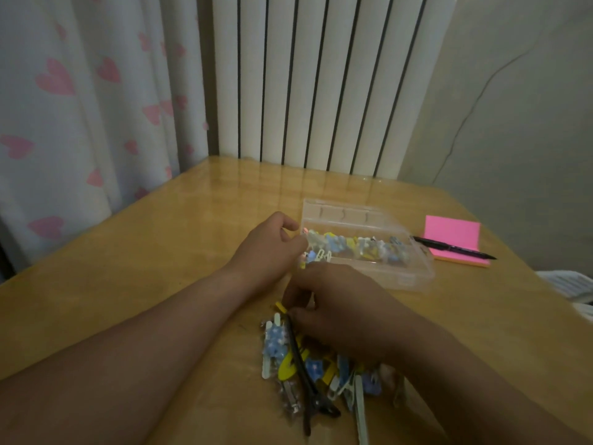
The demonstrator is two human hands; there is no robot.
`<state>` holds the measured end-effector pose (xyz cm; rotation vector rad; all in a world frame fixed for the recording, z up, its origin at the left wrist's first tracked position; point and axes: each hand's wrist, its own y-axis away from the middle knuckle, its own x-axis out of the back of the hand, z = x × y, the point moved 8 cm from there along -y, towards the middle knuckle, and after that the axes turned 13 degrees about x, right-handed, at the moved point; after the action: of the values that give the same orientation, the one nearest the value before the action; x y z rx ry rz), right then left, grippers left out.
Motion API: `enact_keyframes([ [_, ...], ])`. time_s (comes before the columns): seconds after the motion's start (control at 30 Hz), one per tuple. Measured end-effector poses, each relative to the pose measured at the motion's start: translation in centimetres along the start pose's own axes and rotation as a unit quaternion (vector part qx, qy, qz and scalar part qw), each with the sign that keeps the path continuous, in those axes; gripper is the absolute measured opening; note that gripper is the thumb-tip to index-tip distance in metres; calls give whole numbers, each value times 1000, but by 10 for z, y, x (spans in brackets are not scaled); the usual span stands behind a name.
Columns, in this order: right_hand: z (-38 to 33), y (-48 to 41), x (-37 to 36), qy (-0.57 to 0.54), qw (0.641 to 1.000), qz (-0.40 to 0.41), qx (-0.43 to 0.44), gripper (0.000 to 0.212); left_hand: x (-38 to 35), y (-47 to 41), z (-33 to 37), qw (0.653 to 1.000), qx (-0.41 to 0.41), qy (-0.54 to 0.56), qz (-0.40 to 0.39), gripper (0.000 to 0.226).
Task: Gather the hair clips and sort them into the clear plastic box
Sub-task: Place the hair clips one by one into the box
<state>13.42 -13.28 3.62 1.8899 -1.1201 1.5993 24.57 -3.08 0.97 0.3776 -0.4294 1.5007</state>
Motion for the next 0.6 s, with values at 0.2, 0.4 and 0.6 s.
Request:
enact_keyframes([
  [0.2, -1, -3, -5, -8, 1000, -8, -12, 13, 1, 1, -1, 1000, 0, 1, -1, 28],
  [0.4, -7, -8, -4, -8, 1000, 8, -5, 7, -1, -2, -1, 1000, 0, 11, -5, 30],
  [0.6, 22, 5, 31, -85, 987, 121, -61, 4, -1, -2, -3, 1000, 3, 18, -12, 29],
])
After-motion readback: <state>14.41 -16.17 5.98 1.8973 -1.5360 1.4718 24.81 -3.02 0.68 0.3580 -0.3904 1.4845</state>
